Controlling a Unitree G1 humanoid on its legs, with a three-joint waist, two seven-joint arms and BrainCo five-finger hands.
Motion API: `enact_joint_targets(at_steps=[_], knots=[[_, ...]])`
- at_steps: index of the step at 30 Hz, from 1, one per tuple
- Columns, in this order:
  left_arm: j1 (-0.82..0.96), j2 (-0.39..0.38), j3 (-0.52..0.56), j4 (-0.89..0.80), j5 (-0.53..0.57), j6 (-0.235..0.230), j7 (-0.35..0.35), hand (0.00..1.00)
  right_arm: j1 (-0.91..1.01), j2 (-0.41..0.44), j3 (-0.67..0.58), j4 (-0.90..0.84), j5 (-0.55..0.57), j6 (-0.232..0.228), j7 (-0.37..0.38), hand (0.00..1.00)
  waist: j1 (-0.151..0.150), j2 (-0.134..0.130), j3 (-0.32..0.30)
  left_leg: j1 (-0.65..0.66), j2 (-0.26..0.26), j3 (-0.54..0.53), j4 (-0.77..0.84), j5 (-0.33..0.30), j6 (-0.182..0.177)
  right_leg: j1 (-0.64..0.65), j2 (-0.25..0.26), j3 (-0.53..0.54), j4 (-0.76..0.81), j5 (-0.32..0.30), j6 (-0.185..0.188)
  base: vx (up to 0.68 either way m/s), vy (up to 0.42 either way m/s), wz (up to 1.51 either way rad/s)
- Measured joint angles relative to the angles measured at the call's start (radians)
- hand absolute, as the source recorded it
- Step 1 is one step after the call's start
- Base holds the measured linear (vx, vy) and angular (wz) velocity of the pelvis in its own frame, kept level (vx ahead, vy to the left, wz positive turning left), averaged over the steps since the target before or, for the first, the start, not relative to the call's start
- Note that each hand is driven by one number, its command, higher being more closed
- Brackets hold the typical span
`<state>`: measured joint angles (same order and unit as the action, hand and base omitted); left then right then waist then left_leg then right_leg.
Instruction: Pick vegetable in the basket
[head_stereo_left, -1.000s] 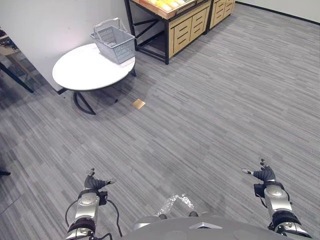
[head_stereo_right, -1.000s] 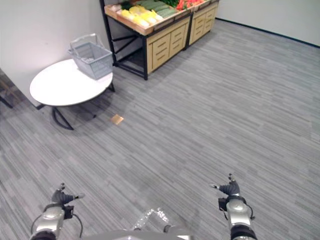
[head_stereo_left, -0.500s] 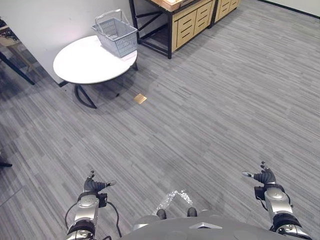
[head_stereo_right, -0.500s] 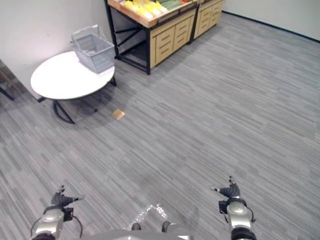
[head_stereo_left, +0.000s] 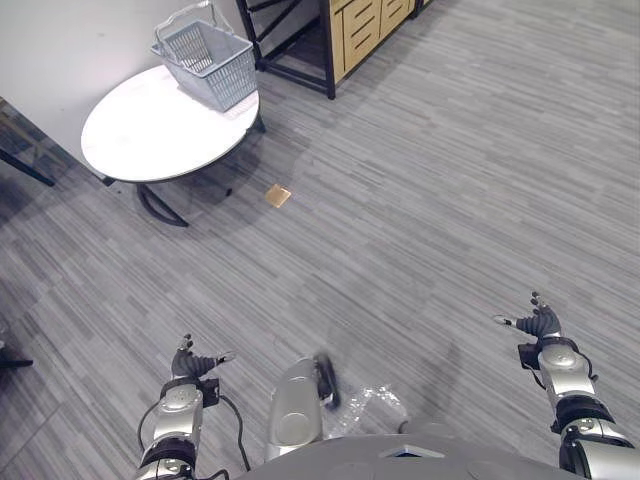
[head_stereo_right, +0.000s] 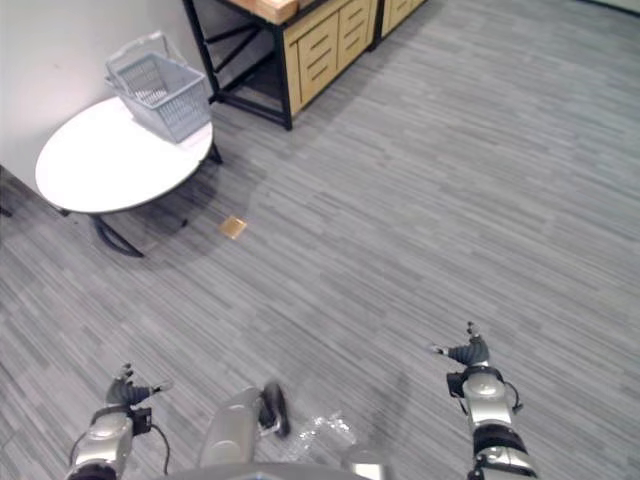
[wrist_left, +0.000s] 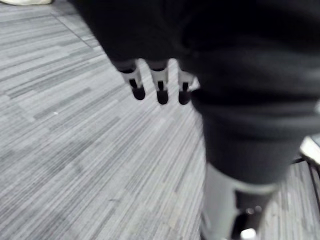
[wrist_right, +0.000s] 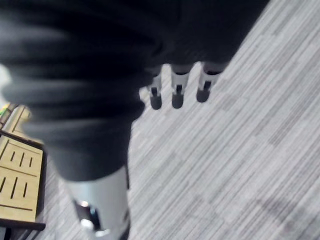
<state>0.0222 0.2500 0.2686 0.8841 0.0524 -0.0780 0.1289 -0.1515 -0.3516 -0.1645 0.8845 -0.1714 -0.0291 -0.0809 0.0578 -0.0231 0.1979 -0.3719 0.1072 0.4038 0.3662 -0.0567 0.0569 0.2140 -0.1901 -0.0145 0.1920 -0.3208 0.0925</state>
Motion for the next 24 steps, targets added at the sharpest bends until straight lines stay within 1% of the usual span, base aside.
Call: enact_joint_targets(at_steps=[1,2,3,4,5,6,7,8,9,10,11,12,13,14,15,16,17,18,19,20,21,22,23,24], knots=[[0.002,-0.011,-0.003,0.002,0.003,0.0,-0.001,0.0,0.0,0.005,0.001,0.0,-0.002,0.0,0.0,0.0,0.005,-0.014,0.0,0.009,-0.019,-0.001,0.031,-0.036,0.021,-0.013,-0.02,0.003,0.08,0.015,0.028,0.58,0.328,0.29],[0.015,-0.015,-0.003,0.003,0.006,0.001,-0.002,0.0,-0.003,0.014,0.002,0.0,-0.007,0.0,0.0,0.0,0.01,-0.032,0.003,0.044,-0.038,-0.003,0.061,-0.087,0.038,-0.044,-0.039,0.013,0.236,0.053,0.097,0.68,0.368,0.41],[0.037,-0.009,-0.003,0.002,0.009,0.002,-0.003,0.0,-0.01,0.031,0.014,-0.002,-0.009,0.0,0.0,0.0,0.011,-0.05,0.004,0.109,-0.064,-0.018,0.058,-0.126,0.043,-0.106,-0.045,0.05,0.444,0.147,0.173,0.58,0.281,0.42],[0.045,-0.006,-0.003,0.002,0.009,0.004,-0.004,0.0,-0.01,0.037,0.027,-0.006,-0.01,0.0,0.0,0.0,0.009,-0.054,0.003,0.144,-0.076,-0.034,0.049,-0.141,0.044,-0.135,-0.036,0.069,0.552,0.201,0.175,0.55,0.203,0.58],[0.054,-0.004,-0.007,0.0,0.011,0.006,-0.01,0.0,-0.013,0.038,0.06,-0.009,-0.012,-0.001,0.0,0.0,0.009,-0.053,0.003,0.221,-0.089,-0.062,0.02,-0.159,0.044,-0.198,-0.013,0.08,0.758,0.208,0.172,0.51,0.135,0.68],[0.062,-0.002,-0.02,-0.001,0.012,0.006,-0.014,0.0,-0.014,0.038,0.081,-0.043,-0.017,-0.001,0.0,0.0,0.009,-0.05,0.003,0.303,-0.108,-0.091,-0.048,-0.158,0.042,-0.269,-0.012,0.044,0.882,0.198,0.159,0.49,0.106,0.71],[0.066,-0.003,-0.025,-0.002,0.012,0.006,-0.014,0.0,-0.016,0.038,0.086,-0.066,-0.023,-0.001,-0.001,0.0,0.008,-0.043,0.003,0.34,-0.113,-0.107,-0.084,-0.155,0.04,-0.302,-0.015,0.019,0.909,0.186,0.14,0.48,0.074,0.76],[0.075,-0.005,-0.039,-0.004,0.015,0.006,-0.014,0.0,-0.024,0.037,0.089,-0.116,-0.036,-0.002,-0.003,0.0,-0.002,-0.029,0.001,0.406,-0.119,-0.148,-0.148,-0.147,0.033,-0.365,-0.021,-0.034,0.909,0.154,0.076,0.47,0.021,0.89],[0.078,-0.004,-0.048,-0.013,0.015,0.006,-0.015,0.0,-0.033,0.036,0.089,-0.159,-0.05,-0.004,-0.004,0.0,-0.015,-0.023,-0.001,0.456,-0.12,-0.187,-0.195,-0.142,0.025,-0.424,-0.02,-0.063,0.861,0.123,0.048,0.56,-0.039,0.94],[0.08,-0.003,-0.052,-0.016,0.015,0.006,-0.015,0.0,-0.036,0.033,0.088,-0.176,-0.05,-0.008,-0.006,0.0,-0.019,-0.018,0.002,0.479,-0.12,-0.21,-0.211,-0.141,0.024,-0.449,-0.019,-0.07,0.824,0.11,0.043,0.56,-0.13,1.14],[0.075,-0.004,-0.054,-0.019,0.015,0.005,-0.015,0.0,-0.038,0.023,0.086,-0.204,-0.05,-0.01,-0.011,0.0,-0.034,-0.016,0.001,0.51,-0.116,-0.263,-0.236,-0.142,0.021,-0.492,-0.016,-0.081,0.712,0.098,0.021,0.48,-0.166,1.06],[0.072,-0.005,-0.055,-0.02,0.015,0.005,-0.016,0.0,-0.042,0.019,0.082,-0.217,-0.051,-0.01,-0.013,0.0,-0.043,-0.015,0.001,0.522,-0.11,-0.295,-0.244,-0.147,0.014,-0.508,-0.012,-0.083,0.635,0.095,0.016,0.48,-0.234,1.42],[0.064,-0.004,-0.065,-0.02,0.015,0.004,-0.016,0.0,-0.048,0.017,0.054,-0.255,-0.06,-0.01,-0.016,0.0,-0.053,-0.009,0.002,0.537,-0.086,-0.344,-0.256,-0.161,-0.009,-0.529,0.0,-0.081,0.426,0.112,0.014,0.48,-0.287,1.29],[0.056,-0.005,-0.067,-0.019,0.015,0.002,-0.016,0.0,-0.061,0.01,0.043,-0.279,-0.078,-0.01,-0.031,0.0,-0.053,-0.001,0.005,0.551,-0.057,-0.377,-0.262,-0.177,-0.036,-0.523,0.011,-0.08,0.156,0.19,0.015,0.48,-0.32,1.16],[0.054,-0.003,-0.066,-0.019,0.015,0.001,-0.016,0.0,-0.077,0.005,0.043,-0.281,-0.089,-0.01,-0.037,0.0,-0.052,-0.001,0.009,0.56,-0.045,-0.394,-0.263,-0.188,-0.054,-0.524,0.011,-0.078,0.038,0.235,0.024,0.51,-0.393,0.93],[0.052,-0.002,-0.066,-0.014,0.016,0.001,-0.016,0.0,-0.109,-0.01,0.043,-0.281,-0.09,-0.009,-0.043,0.0,-0.048,-0.019,0.009,0.59,-0.027,-0.422,-0.265,-0.217,-0.086,-0.528,0.008,-0.059,-0.097,0.289,0.032,0.54,-0.481,0.88],[0.059,-0.001,-0.068,-0.002,0.018,0.0,-0.018,0.0,-0.131,-0.028,0.045,-0.289,-0.102,-0.008,-0.05,0.0,-0.046,-0.028,0.002,0.623,-0.014,-0.45,-0.273,-0.257,-0.114,-0.529,-0.004,-0.014,-0.109,0.27,0.052,0.56,-0.518,0.9],[0.057,-0.012,-0.069,0.014,0.019,-0.001,-0.019,0.0,-0.133,-0.047,0.044,-0.308,-0.115,-0.008,-0.055,0.0,-0.05,-0.019,0.003,0.645,-0.002,-0.47,-0.276,-0.282,-0.13,-0.533,0.006,-0.005,-0.063,0.347,0.081,0.56,-0.505,0.86],[0.062,-0.042,-0.072,0.029,0.019,-0.004,-0.022,0.0,-0.146,-0.076,0.044,-0.334,-0.134,-0.008,-0.06,0.0,-0.042,0.024,-0.009,0.645,0.049,-0.482,-0.234,-0.299,-0.144,-0.556,0.049,0.003,0.041,0.372,0.083,0.57,-0.484,0.8],[0.066,-0.061,-0.074,0.048,0.027,-0.014,-0.035,0.0,-0.167,-0.088,0.047,-0.357,-0.171,-0.002,-0.063,0.0,-0.042,0.059,-0.02,0.611,0.087,-0.497,-0.152,-0.284,-0.142,-0.554,0.082,-0.009,0.097,0.347,0.043,0.55,-0.466,0.67],[0.073,-0.071,-0.072,0.052,0.038,-0.017,-0.038,0.0,-0.18,-0.089,0.051,-0.368,-0.186,0.001,-0.067,0.0,-0.04,0.07,-0.025,0.585,0.1,-0.503,-0.094,-0.268,-0.143,-0.548,0.089,-0.031,0.111,0.326,0.022,0.54,-0.462,0.47],[0.085,-0.086,-0.066,0.053,0.048,-0.017,-0.038,0.0,-0.201,-0.087,0.059,-0.389,-0.208,0.0,-0.074,0.0,-0.039,0.081,-0.025,0.536,0.111,-0.522,0.026,-0.232,-0.148,-0.526,0.101,-0.049,0.116,0.3,0.008,0.5,-0.415,0.38],[0.103,-0.106,-0.062,0.054,0.05,-0.016,-0.039,0.0,-0.237,-0.083,0.086,-0.4,-0.218,0.0,-0.088,0.0,-0.034,0.09,-0.021,0.431,0.125,-0.525,0.269,-0.109,-0.156,-0.46,0.114,-0.079,0.103,0.262,-0.014,0.59,-0.433,0.45],[0.117,-0.12,-0.063,0.053,0.05,-0.014,-0.039,0.0,-0.254,-0.081,0.114,-0.416,-0.226,0.0,-0.094,0.0,-0.02,0.1,-0.003,0.369,0.155,-0.506,0.443,0.021,-0.167,-0.367,0.13,-0.099,0.06,0.241,-0.034,0.49,-0.309,0.37]])
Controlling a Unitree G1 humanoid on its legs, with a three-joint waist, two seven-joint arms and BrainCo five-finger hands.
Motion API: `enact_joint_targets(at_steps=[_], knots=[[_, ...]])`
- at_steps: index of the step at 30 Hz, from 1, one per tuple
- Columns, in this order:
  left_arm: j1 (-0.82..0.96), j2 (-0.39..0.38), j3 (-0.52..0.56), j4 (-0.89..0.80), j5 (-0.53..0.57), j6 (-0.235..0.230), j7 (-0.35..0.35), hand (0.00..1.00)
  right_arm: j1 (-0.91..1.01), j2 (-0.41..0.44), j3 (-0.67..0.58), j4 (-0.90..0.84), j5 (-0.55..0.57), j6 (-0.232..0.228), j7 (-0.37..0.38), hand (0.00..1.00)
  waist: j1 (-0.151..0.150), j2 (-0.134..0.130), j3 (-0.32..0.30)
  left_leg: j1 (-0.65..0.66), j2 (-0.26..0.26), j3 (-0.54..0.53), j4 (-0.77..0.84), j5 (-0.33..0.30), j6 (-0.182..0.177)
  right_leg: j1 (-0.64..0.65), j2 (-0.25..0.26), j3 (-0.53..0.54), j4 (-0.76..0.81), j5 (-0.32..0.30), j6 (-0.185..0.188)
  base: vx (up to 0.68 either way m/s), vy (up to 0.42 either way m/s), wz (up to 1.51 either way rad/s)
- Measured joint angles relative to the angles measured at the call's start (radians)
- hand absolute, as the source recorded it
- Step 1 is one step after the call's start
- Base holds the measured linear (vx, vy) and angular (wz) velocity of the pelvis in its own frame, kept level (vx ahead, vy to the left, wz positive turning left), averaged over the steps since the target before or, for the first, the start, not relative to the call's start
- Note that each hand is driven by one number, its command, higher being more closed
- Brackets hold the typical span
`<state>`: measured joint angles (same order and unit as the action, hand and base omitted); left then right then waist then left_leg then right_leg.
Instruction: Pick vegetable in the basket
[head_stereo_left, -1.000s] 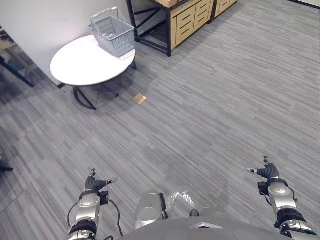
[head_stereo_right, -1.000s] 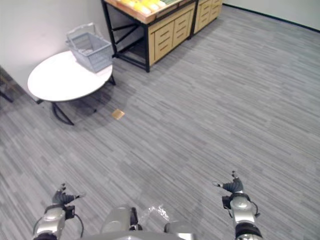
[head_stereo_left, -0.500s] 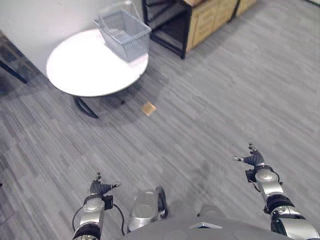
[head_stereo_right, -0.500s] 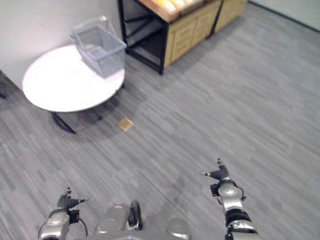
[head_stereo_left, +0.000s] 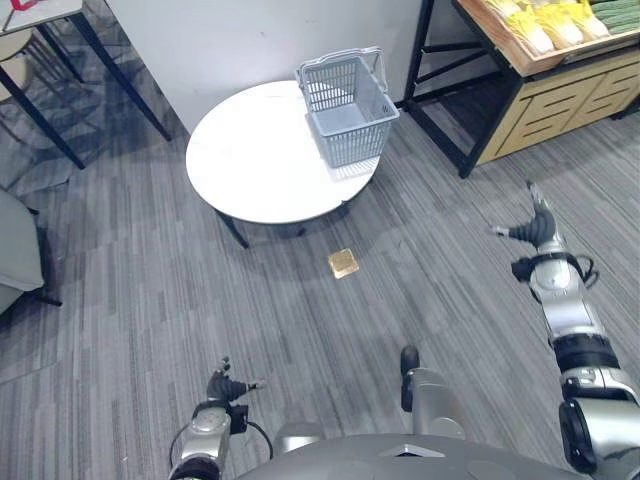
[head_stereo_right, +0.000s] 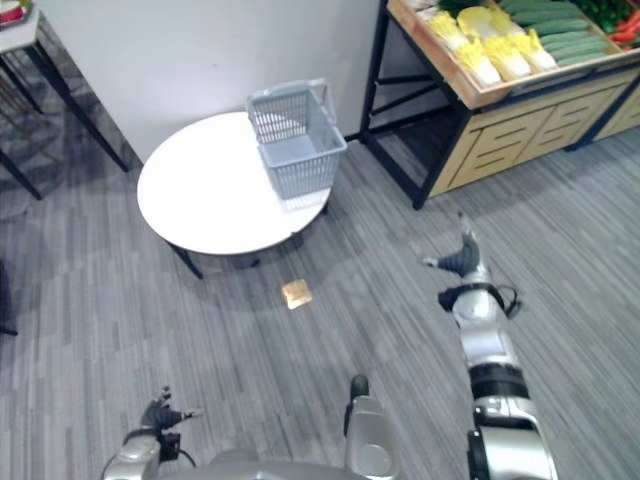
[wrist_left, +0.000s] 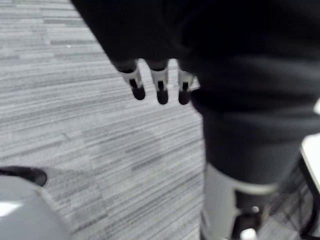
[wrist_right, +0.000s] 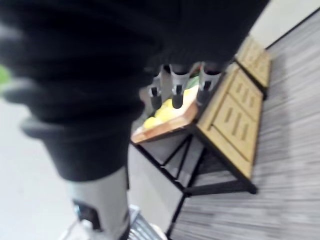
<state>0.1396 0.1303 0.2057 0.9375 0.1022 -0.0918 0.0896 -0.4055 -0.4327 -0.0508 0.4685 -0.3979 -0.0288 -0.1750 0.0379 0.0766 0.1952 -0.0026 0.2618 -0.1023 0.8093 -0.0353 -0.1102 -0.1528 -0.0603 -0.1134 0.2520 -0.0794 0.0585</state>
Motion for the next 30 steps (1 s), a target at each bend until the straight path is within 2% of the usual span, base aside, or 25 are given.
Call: enact_joint_targets(at_steps=[1,3,4,5,7,8,10,11,12,14,15,16,17,18,19,20,21,22,24,25,26,27,28,29,30], knots=[[0.003,-0.006,0.0,-0.002,0.0,0.0,0.0,0.0,-0.001,0.0,0.011,-0.015,-0.001,0.0,-0.004,0.0,0.013,-0.001,0.008,-0.028,0.022,0.026,0.082,-0.003,0.009,0.046,0.008,-0.003,-0.024,-0.006,-0.009,0.47,-0.248,0.12],[0.017,-0.009,0.001,-0.012,0.0,0.002,0.0,0.0,-0.024,0.01,0.046,-0.049,-0.017,-0.001,-0.019,0.0,0.044,0.001,0.018,-0.138,0.058,0.168,0.255,-0.077,0.048,0.167,0.009,-0.01,-0.098,-0.022,-0.037,0.46,-0.189,0.04],[0.024,-0.008,0.001,-0.015,0.0,0.002,0.0,0.0,-0.037,0.014,0.053,-0.053,-0.019,-0.002,-0.023,0.0,0.048,0.0,0.018,-0.166,0.058,0.207,0.258,-0.094,0.052,0.191,0.005,-0.011,-0.118,-0.027,-0.039,0.51,-0.111,0.07],[0.04,-0.008,0.002,-0.027,-0.001,0.002,0.001,0.0,-0.07,0.017,0.07,-0.054,-0.02,-0.001,-0.026,0.0,0.063,-0.002,0.019,-0.227,0.046,0.298,0.202,-0.135,0.056,0.236,-0.008,-0.011,-0.157,-0.037,-0.036,0.41,-0.031,0.03],[0.056,-0.01,0.012,-0.04,-0.002,0.002,0.001,0.0,-0.1,0.016,0.08,-0.054,-0.024,0.0,-0.025,0.0,0.067,-0.009,0.024,-0.266,0.017,0.376,0.058,-0.167,0.053,0.276,-0.028,-0.019,-0.187,-0.051,-0.018,0.46,0.076,0.05],[0.067,-0.011,0.022,-0.044,-0.002,0.003,0.001,0.0,-0.121,0.012,0.089,-0.054,-0.04,0.0,-0.024,0.0,0.065,-0.015,0.028,-0.279,-0.018,0.43,-0.102,-0.166,0.054,0.31,-0.049,-0.039,-0.202,-0.061,0.002,0.54,0.188,0.17],[0.08,-0.016,0.033,-0.044,-0.002,0.003,0.002,0.0,-0.153,-0.023,0.11,-0.054,-0.05,0.001,-0.023,0.0,0.065,-0.017,0.029,-0.276,-0.066,0.482,-0.392,-0.083,0.062,0.36,-0.067,-0.057,-0.215,-0.092,0.054,0.44,0.181,0.17],[0.083,-0.015,0.046,-0.039,-0.002,0.005,0.003,0.0,-0.167,-0.03,0.109,-0.052,-0.055,0.001,-0.025,0.0,0.075,-0.027,0.033,-0.25,-0.095,0.491,-0.439,-0.016,0.163,0.389,-0.08,-0.058,-0.216,-0.113,0.077,0.4,0.156,0.3],[0.071,-0.017,0.059,-0.033,-0.002,0.008,0.004,0.0,-0.191,-0.035,0.122,-0.041,-0.056,0.0,-0.022,0.0,0.075,-0.082,0.033,-0.236,-0.144,0.503,-0.451,-0.029,0.17,0.397,-0.12,-0.063,-0.216,-0.107,0.08,0.51,0.192,0.34],[0.049,-0.032,0.071,-0.026,-0.004,0.019,0.004,0.0,-0.259,-0.057,0.127,-0.009,-0.057,0.0,-0.017,0.0,0.095,-0.097,0.037,-0.229,-0.151,0.503,-0.397,-0.095,0.213,0.411,-0.133,-0.059,-0.186,-0.068,0.083,0.56,0.207,0.28],[0.05,-0.051,0.071,-0.019,-0.004,0.021,0.004,0.0,-0.28,-0.056,0.135,-0.007,-0.057,-0.001,-0.014,0.0,0.103,-0.099,0.039,-0.187,-0.168,0.501,-0.419,-0.11,0.215,0.393,-0.148,-0.051,-0.082,-0.061,0.085,0.43,0.16,0.16],[0.051,-0.056,0.072,-0.011,-0.005,0.021,0.004,0.0,-0.282,-0.055,0.14,-0.007,-0.058,-0.002,-0.013,0.0,0.109,-0.098,0.039,-0.155,-0.177,0.5,-0.444,-0.118,0.21,0.367,-0.154,-0.039,0.006,-0.061,0.086,0.4,0.15,0.24],[0.056,-0.049,0.07,-0.007,-0.004,0.027,0.004,0.0,-0.282,-0.05,0.148,-0.007,-0.058,-0.006,-0.008,0.0,0.113,-0.1,0.045,-0.089,-0.193,0.48,-0.495,-0.127,0.203,0.284,-0.164,0.004,0.238,-0.052,0.139,0.31,0.102,0.3],[0.056,-0.041,0.07,-0.007,-0.004,0.031,0.005,0.0,-0.282,-0.049,0.151,-0.007,-0.058,-0.007,-0.005,0.0,0.111,-0.106,0.05,-0.063,-0.201,0.468,-0.515,-0.127,0.202,0.244,-0.16,0.035,0.35,-0.053,0.172,0.43,0.04,0.65],[0.053,-0.023,0.071,-0.006,-0.004,0.038,0.007,0.0,-0.283,-0.048,0.16,-0.004,-0.058,-0.008,-0.003,0.0,0.106,-0.119,0.061,-0.012,-0.217,0.435,-0.551,-0.127,0.201,0.161,-0.143,0.092,0.552,-0.086,0.182,0.31,-0.036,0.77],[0.051,-0.014,0.071,-0.001,-0.004,0.04,0.009,0.0,-0.284,-0.048,0.167,0.001,-0.057,-0.009,-0.003,0.0,0.104,-0.121,0.061,0.016,-0.22,0.416,-0.578,-0.127,0.199,0.107,-0.138,0.094,0.6,-0.121,0.139,0.34,-0.078,0.71],[0.051,-0.012,0.071,-0.001,-0.004,0.041,0.009,0.0,-0.288,-0.048,0.174,0.003,-0.057,-0.009,-0.003,0.0,0.104,-0.121,0.061,0.03,-0.221,0.407,-0.596,-0.124,0.195,0.08,-0.138,0.093,0.593,-0.137,0.11,0.24,-0.094,0.82],[0.036,-0.01,0.071,-0.001,-0.007,0.041,0.018,0.0,-0.3,-0.048,0.181,0.019,-0.057,-0.018,-0.003,0.0,0.085,-0.118,0.062,0.053,-0.217,0.355,-0.65,-0.109,0.17,0.012,-0.139,0.083,0.456,-0.168,0.049,0.29,-0.141,0.73],[0.021,-0.007,0.071,-0.002,-0.03,0.04,0.02,0.0,-0.303,-0.051,0.179,0.033,-0.057,-0.018,-0.003,0.0,0.079,-0.117,0.063,0.054,-0.211,0.323,-0.669,-0.1,0.156,-0.018,-0.138,0.087,0.333,-0.17,0.039,0.22,-0.18,0.73],[0.001,0.0,0.07,-0.002,-0.053,0.04,0.02,0.0,-0.303,-0.051,0.178,0.048,-0.057,-0.016,-0.002,0.0,0.076,-0.118,0.062,0.05,-0.197,0.29,-0.687,-0.092,0.125,-0.044,-0.131,0.104,0.157,-0.141,0.034,0.18,-0.199,0.66],[-0.006,0.004,0.067,-0.004,-0.056,0.038,0.02,0.0,-0.303,-0.051,0.178,0.052,-0.057,-0.015,0.0,0.0,0.076,-0.122,0.063,0.045,-0.194,0.278,-0.685,-0.094,0.108,-0.048,-0.129,0.103,0.071,-0.091,0.033,0.27,-0.354,0.82],[-0.008,0.024,0.06,-0.014,-0.063,0.034,0.019,0.0,-0.303,-0.05,0.178,0.055,-0.058,-0.01,0.003,0.0,0.077,-0.151,0.07,0.039,-0.209,0.25,-0.676,-0.108,0.078,-0.049,-0.144,0.119,-0.03,0.075,0.043,0.22,-0.345,0.61],[-0.01,0.038,0.06,-0.016,-0.064,0.03,0.019,0.0,-0.303,-0.049,0.179,0.058,-0.058,-0.01,0.003,0.0,0.077,-0.173,0.078,0.038,-0.221,0.241,-0.671,-0.117,0.065,-0.048,-0.156,0.124,-0.042,0.114,0.067,0.27,-0.416,0.46],[-0.013,0.021,0.056,-0.014,-0.074,0.029,0.018,0.0,-0.329,-0.05,0.182,0.08,-0.058,-0.005,0.005,0.0,0.084,-0.134,0.085,0.012,-0.175,0.235,-0.648,-0.124,0.034,-0.046,-0.119,0.102,-0.055,0.096,0.054,0.16,-0.272,0.26],[-0.011,0.016,0.055,-0.016,-0.076,0.027,0.018,0.0,-0.339,-0.053,0.184,0.082,-0.058,-0.001,0.006,0.0,0.077,-0.119,0.085,-0.009,-0.157,0.235,-0.643,-0.127,0.028,-0.045,-0.105,0.088,-0.077,0.097,0.05,0.18,-0.278,0.15]])
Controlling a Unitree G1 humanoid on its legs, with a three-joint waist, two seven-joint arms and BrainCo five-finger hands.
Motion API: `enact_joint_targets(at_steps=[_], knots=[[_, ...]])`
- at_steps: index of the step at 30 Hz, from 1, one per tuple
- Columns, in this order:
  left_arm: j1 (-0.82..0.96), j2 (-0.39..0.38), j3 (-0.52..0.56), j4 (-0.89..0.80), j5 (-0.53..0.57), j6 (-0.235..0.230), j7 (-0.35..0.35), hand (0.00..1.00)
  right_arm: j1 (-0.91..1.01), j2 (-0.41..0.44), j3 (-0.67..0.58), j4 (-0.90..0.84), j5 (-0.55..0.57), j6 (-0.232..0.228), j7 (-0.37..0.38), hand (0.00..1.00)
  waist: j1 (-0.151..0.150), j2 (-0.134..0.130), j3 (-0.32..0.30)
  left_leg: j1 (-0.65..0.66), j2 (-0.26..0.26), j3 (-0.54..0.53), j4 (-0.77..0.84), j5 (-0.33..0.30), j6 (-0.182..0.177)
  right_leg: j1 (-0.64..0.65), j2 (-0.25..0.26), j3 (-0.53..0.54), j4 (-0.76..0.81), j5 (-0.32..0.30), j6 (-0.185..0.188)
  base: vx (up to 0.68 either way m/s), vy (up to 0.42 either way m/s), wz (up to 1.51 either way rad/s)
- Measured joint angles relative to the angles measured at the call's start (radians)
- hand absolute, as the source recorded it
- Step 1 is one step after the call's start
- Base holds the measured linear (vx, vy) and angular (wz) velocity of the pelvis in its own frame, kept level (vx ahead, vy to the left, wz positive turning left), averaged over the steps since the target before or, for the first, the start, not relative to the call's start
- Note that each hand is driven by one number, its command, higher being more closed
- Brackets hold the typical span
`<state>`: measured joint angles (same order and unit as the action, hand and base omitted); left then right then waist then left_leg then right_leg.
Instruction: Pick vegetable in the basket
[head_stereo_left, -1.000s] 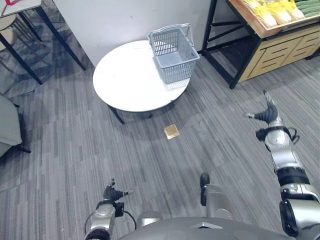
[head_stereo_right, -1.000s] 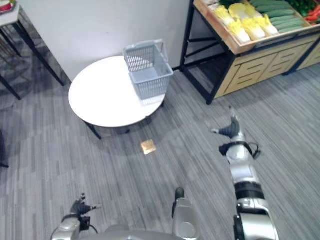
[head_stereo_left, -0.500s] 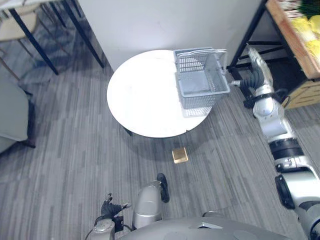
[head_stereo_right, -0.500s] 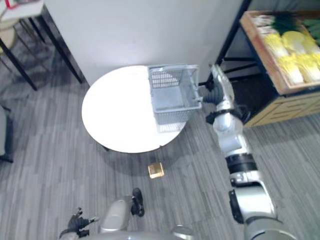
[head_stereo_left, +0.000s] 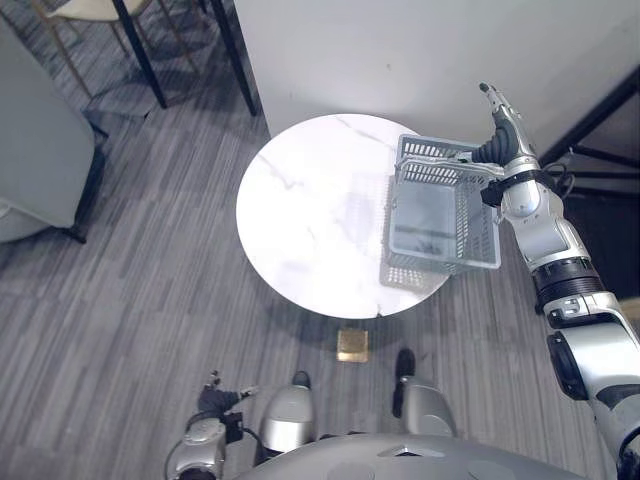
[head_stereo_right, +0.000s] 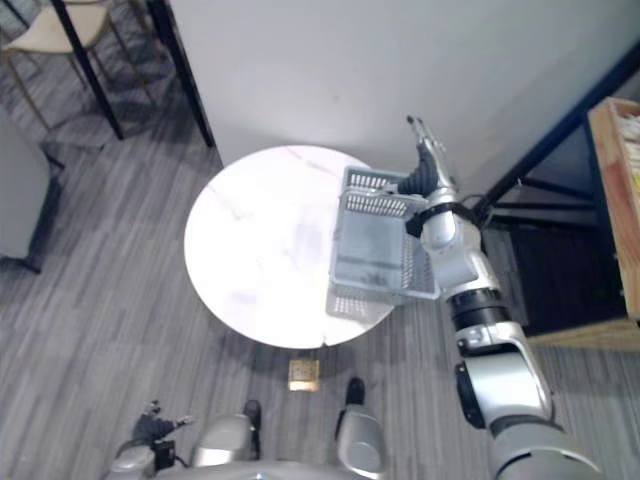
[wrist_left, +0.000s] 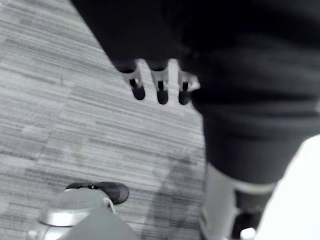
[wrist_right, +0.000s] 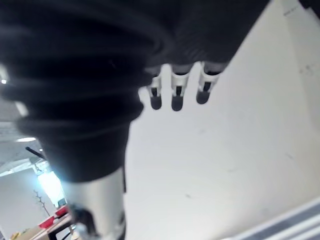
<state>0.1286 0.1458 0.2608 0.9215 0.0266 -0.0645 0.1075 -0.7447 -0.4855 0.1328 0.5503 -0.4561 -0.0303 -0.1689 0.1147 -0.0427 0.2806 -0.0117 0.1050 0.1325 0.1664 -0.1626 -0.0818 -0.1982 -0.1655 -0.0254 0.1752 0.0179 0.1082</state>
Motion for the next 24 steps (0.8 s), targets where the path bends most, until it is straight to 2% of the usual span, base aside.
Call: enact_joint_targets(at_steps=[2,3,7,8,9,10,12,14,17,20,24], knots=[[-0.003,-0.014,-0.001,-0.005,-0.007,-0.008,0.0,0.0,-0.075,-0.013,0.001,0.049,0.0,0.003,0.004,0.0,-0.01,0.037,0.042,-0.018,0.053,-0.002,-0.024,0.01,-0.027,-0.005,0.051,-0.026,-0.043,0.019,-0.024,0.14,-0.238,0.09],[-0.006,-0.014,-0.006,-0.005,-0.007,-0.009,0.0,0.0,-0.097,-0.027,0.007,0.076,0.0,0.003,0.006,0.0,-0.012,0.045,0.058,-0.027,0.068,-0.004,-0.029,0.015,-0.033,-0.009,0.064,-0.037,-0.052,0.021,-0.028,0.08,-0.163,0.06],[-0.038,-0.013,-0.007,-0.009,-0.011,-0.018,0.002,0.0,-0.211,-0.09,0.076,0.186,0.0,0.002,0.008,0.0,-0.013,0.056,0.111,-0.082,0.068,-0.009,-0.037,0.03,-0.041,-0.062,0.065,-0.046,-0.064,0.036,-0.034,0.03,-0.046,0.08],[-0.057,-0.008,-0.018,-0.018,-0.017,-0.026,0.003,0.0,-0.269,-0.107,0.096,0.239,0.0,0.002,0.008,0.0,-0.011,0.063,0.137,-0.11,0.063,-0.013,-0.037,0.038,-0.039,-0.08,0.061,-0.048,-0.084,0.062,-0.035,-0.03,0.024,0.11],[-0.075,-0.002,-0.032,-0.028,-0.022,-0.031,0.004,0.0,-0.319,-0.123,0.119,0.288,-0.001,0.001,0.008,1.0,-0.009,0.071,0.158,-0.134,0.059,-0.017,-0.035,0.043,-0.039,-0.093,0.059,-0.049,-0.105,0.085,-0.033,-0.04,0.024,0.1],[-0.081,0.002,-0.042,-0.035,-0.039,-0.033,0.006,0.0,-0.344,-0.126,0.123,0.317,0.0,0.0,0.008,1.0,-0.007,0.074,0.164,-0.152,0.055,-0.021,-0.033,0.047,-0.038,-0.105,0.059,-0.05,-0.116,0.095,-0.03,-0.06,0.013,0.16],[-0.124,0.005,-0.089,-0.035,-0.078,-0.04,0.009,0.0,-0.405,-0.155,0.128,0.405,-0.017,0.0,-0.007,1.0,0.011,0.103,0.185,-0.214,0.047,-0.034,-0.024,0.056,-0.032,-0.137,0.054,-0.062,-0.156,0.144,-0.025,-0.06,0.015,0.16],[-0.142,0.005,-0.119,-0.027,-0.096,-0.049,0.016,0.0,-0.44,-0.167,0.129,0.414,-0.042,-0.002,-0.021,1.0,0.011,0.111,0.194,-0.237,0.04,-0.04,-0.024,0.062,-0.03,-0.146,0.047,-0.072,-0.173,0.157,-0.022,-0.07,0.019,0.13],[-0.165,-0.005,-0.189,-0.01,-0.117,-0.056,0.022,0.0,-0.444,-0.171,0.128,0.43,-0.072,-0.01,-0.029,1.0,0.012,0.114,0.196,-0.253,0.033,-0.053,-0.015,0.063,-0.029,-0.152,0.042,-0.074,-0.175,0.157,-0.022,-0.05,0.006,0.09],[-0.187,-0.018,-0.209,0.005,-0.125,-0.056,0.023,0.0,-0.44,-0.167,0.124,0.432,-0.082,-0.009,-0.029,1.0,0.011,0.114,0.196,-0.255,0.032,-0.061,-0.014,0.066,-0.03,-0.151,0.041,-0.075,-0.174,0.157,-0.022,-0.05,-0.014,0.04],[-0.193,-0.023,-0.223,0.002,-0.125,-0.056,0.024,0.0,-0.361,-0.162,0.078,0.403,-0.088,-0.009,-0.029,1.0,-0.004,0.114,0.196,-0.238,0.032,-0.078,-0.007,0.069,-0.031,-0.121,0.042,-0.083,-0.169,0.149,-0.026,-0.02,-0.012,0.12]])
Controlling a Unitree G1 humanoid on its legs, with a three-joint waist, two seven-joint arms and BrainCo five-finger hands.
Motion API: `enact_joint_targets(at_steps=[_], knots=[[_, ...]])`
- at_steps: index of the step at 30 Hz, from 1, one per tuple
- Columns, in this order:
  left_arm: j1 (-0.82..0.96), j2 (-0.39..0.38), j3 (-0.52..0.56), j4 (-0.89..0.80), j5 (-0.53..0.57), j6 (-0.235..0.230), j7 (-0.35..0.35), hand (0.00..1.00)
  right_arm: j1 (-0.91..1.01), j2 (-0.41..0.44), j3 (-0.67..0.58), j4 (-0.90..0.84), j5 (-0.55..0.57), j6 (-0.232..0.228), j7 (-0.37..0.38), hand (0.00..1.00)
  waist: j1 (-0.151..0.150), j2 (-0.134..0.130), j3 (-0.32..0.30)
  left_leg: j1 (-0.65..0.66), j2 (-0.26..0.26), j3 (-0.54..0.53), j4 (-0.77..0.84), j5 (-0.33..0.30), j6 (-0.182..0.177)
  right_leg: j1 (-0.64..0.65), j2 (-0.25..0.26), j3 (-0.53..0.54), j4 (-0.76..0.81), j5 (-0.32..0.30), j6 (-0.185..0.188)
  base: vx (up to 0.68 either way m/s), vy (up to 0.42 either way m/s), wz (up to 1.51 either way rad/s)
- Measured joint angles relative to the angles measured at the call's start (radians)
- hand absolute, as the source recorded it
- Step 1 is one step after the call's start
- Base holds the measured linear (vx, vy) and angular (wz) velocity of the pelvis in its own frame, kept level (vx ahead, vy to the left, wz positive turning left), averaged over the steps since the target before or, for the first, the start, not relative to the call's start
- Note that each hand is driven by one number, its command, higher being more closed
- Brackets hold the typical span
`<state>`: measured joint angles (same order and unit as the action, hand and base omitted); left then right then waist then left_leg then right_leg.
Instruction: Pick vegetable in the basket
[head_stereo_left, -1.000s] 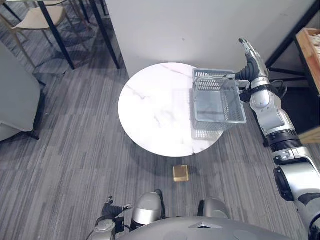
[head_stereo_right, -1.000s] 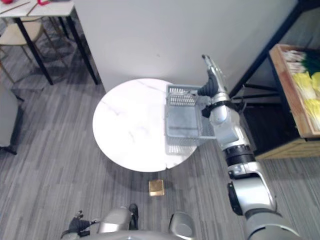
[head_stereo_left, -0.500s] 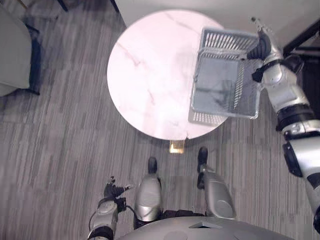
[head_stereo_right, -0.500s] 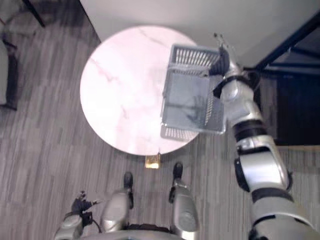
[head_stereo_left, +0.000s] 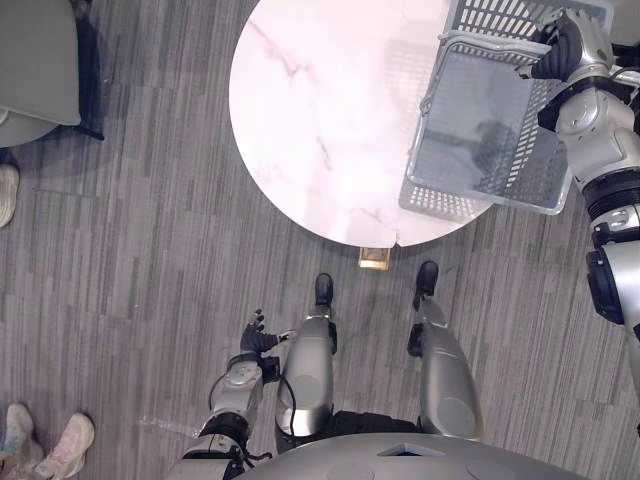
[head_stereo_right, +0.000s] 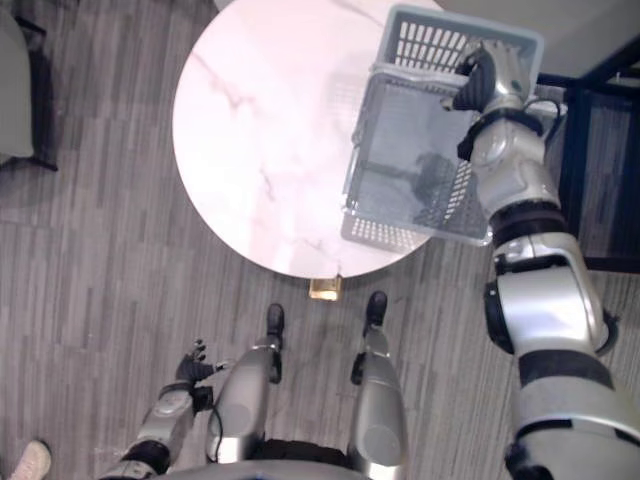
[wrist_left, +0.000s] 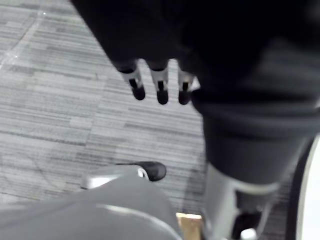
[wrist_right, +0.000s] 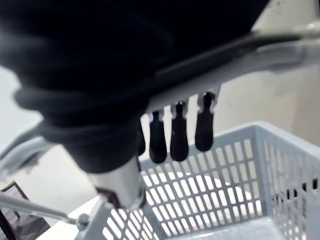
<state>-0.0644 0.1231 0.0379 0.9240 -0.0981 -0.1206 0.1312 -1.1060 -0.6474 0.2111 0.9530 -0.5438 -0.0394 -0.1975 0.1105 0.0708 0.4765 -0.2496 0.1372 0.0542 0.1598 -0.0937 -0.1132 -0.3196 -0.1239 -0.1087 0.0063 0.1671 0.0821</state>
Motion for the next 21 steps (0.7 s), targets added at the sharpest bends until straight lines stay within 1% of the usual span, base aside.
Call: enact_joint_targets(at_steps=[2,4,5,6,7,8,9,10,11,12,13,14,15,16,17,18,19,20,21], knots=[[-0.002,0.0,-0.001,0.0,0.006,0.003,-0.001,0.0,0.147,0.013,-0.068,-0.08,0.011,0.004,0.001,1.0,-0.006,-0.005,0.0,0.053,0.002,-0.01,-0.004,-0.001,0.0,0.059,0.0,-0.013,0.005,-0.015,-0.005,0.01,0.015,0.16],[-0.001,0.003,0.0,0.0,0.013,0.007,-0.001,0.0,0.261,0.034,-0.1,-0.154,0.012,0.015,0.001,1.0,-0.012,-0.019,-0.007,0.081,0.002,-0.002,-0.005,-0.007,0.001,0.081,-0.001,-0.005,0.01,-0.024,0.0,0.0,0.014,-0.2],[0.006,0.014,0.004,0.001,0.045,0.017,-0.002,0.0,0.38,0.085,-0.126,-0.244,0.012,0.019,0.001,1.0,-0.014,-0.056,-0.028,0.109,0.004,0.045,0.001,-0.02,0.002,0.085,0.003,0.04,0.01,-0.029,0.004,0.01,0.033,-0.65],[0.011,0.024,0.012,0.003,0.059,0.026,-0.004,0.0,0.424,0.118,-0.126,-0.282,0.013,0.017,0.005,1.0,-0.016,-0.075,-0.038,0.121,0.008,0.077,0.01,-0.032,0.002,0.082,0.009,0.07,0.01,-0.029,0.004,0.01,0.029,-0.87],[0.014,0.03,0.016,0.005,0.078,0.032,-0.004,0.0,0.454,0.142,-0.126,-0.304,0.015,0.015,0.008,1.0,-0.017,-0.087,-0.045,0.131,0.013,0.104,0.02,-0.045,0.001,0.082,0.013,0.079,0.009,-0.03,0.002,0.02,0.013,-1.06],[0.025,0.047,0.024,0.005,0.117,0.042,-0.01,0.0,0.525,0.2,-0.126,-0.346,0.032,0.01,0.02,1.0,-0.027,-0.113,-0.062,0.154,0.027,0.16,0.053,-0.071,0.001,0.084,0.018,0.077,0.008,-0.06,-0.03,0.02,0.027,-1.46],[0.034,0.057,0.044,0.005,0.165,0.05,-0.02,0.0,0.61,0.263,-0.13,-0.391,0.06,0.008,0.036,1.0,-0.046,-0.126,-0.075,0.206,0.053,0.24,0.044,-0.076,0.004,0.084,-0.013,-0.096,0.058,-0.137,-0.135,0.03,0.039,-1.73],[0.041,0.058,0.055,0.007,0.187,0.053,-0.022,0.0,0.676,0.299,-0.133,-0.397,0.074,0.0,0.043,1.0,-0.056,-0.125,-0.09,0.241,0.083,0.295,0.03,-0.078,0.001,0.079,-0.043,-0.238,0.121,-0.181,-0.174,0.04,0.021,-1.48],[0.045,0.06,0.062,0.007,0.202,0.055,-0.024,0.0,0.717,0.322,-0.139,-0.393,0.085,0.0,0.047,1.0,-0.06,-0.131,-0.102,0.26,0.093,0.327,0.03,-0.083,-0.004,0.073,-0.068,-0.313,0.166,-0.187,-0.184,0.1,0.002,-1.46],[0.056,0.073,0.081,0.006,0.211,0.063,-0.024,0.0,0.795,0.363,-0.16,-0.377,0.094,0.002,0.065,1.0,-0.065,-0.158,-0.13,0.3,0.094,0.397,0.043,-0.108,-0.02,0.077,-0.116,-0.457,0.241,-0.198,-0.223,0.18,-0.004,-1.96],[0.063,0.079,0.113,0.006,0.22,0.072,-0.024,0.0,0.867,0.392,-0.177,-0.363,0.113,0.006,0.08,1.0,-0.064,-0.16,-0.144,0.35,0.119,0.488,0.083,-0.141,-0.041,0.086,-0.111,-0.52,0.263,-0.167,-0.231,0.21,-0.015,-2.06],[0.068,0.08,0.128,0.007,0.229,0.073,-0.024,0.0,0.893,0.401,-0.188,-0.362,0.128,0.009,0.082,1.0,-0.063,-0.155,-0.15,0.371,0.13,0.531,0.089,-0.141,-0.041,0.085,-0.098,-0.539,0.262,-0.18,-0.261,0.19,-0.044,-2.4],[0.078,0.073,0.144,0.007,0.229,0.073,-0.023,0.0,0.925,0.406,-0.22,-0.369,0.146,0.003,0.082,1.0,-0.077,-0.132,-0.17,0.425,0.142,0.637,0.074,-0.139,-0.04,0.097,-0.128,-0.671,0.314,-0.274,-0.326,0.14,-0.061,-1.79],[0.084,0.072,0.143,0.008,0.229,0.072,-0.023,0.0,0.933,0.406,-0.232,-0.368,0.153,0.003,0.083,1.0,-0.088,-0.132,-0.183,0.442,0.139,0.672,0.068,-0.137,-0.041,0.103,-0.152,-0.733,0.353,-0.289,-0.31,0.18,-0.081,-2.32],[0.094,0.071,0.144,0.012,0.229,0.073,-0.023,0.0,0.959,0.409,-0.266,-0.367,0.171,0.001,0.083,1.0,-0.093,-0.126,-0.206,0.489,0.135,0.749,0.072,-0.149,-0.061,0.113,-0.193,-0.812,0.415,-0.303,-0.243,0.19,-0.116,-1.82],[0.09,0.065,0.145,0.015,0.229,0.072,-0.024,0.0,0.98,0.421,-0.312,-0.368,0.187,0.001,0.081,1.0,-0.112,-0.11,-0.209,0.527,0.142,0.806,0.083,-0.151,-0.068,0.11,-0.186,-0.797,0.455,-0.325,-0.225,0.2,-0.137,-1.59],[0.088,0.059,0.145,0.015,0.229,0.072,-0.024,0.0,0.998,0.426,-0.331,-0.368,0.196,0.002,0.081,1.0,-0.126,-0.105,-0.216,0.541,0.145,0.826,0.088,-0.145,-0.068,0.106,-0.171,-0.775,0.462,-0.332,-0.218,0.25,-0.145,-1.35],[0.088,0.044,0.151,0.027,0.231,0.068,-0.025,0.0,1.052,0.436,-0.363,-0.368,0.217,0.004,0.081,1.0,-0.134,-0.089,-0.243,0.576,0.148,0.878,0.104,-0.113,-0.071,0.09,-0.144,-0.709,0.463,-0.344,-0.215,0.24,-0.1,-1.14],[0.087,0.034,0.15,0.037,0.233,0.068,-0.028,0.0,1.076,0.441,-0.373,-0.367,0.225,0.005,0.08,1.0,-0.138,-0.083,-0.252,0.585,0.151,0.894,0.124,-0.095,-0.072,0.086,-0.132,-0.683,0.463,-0.349,-0.214,0.33,-0.116,-1.39]])
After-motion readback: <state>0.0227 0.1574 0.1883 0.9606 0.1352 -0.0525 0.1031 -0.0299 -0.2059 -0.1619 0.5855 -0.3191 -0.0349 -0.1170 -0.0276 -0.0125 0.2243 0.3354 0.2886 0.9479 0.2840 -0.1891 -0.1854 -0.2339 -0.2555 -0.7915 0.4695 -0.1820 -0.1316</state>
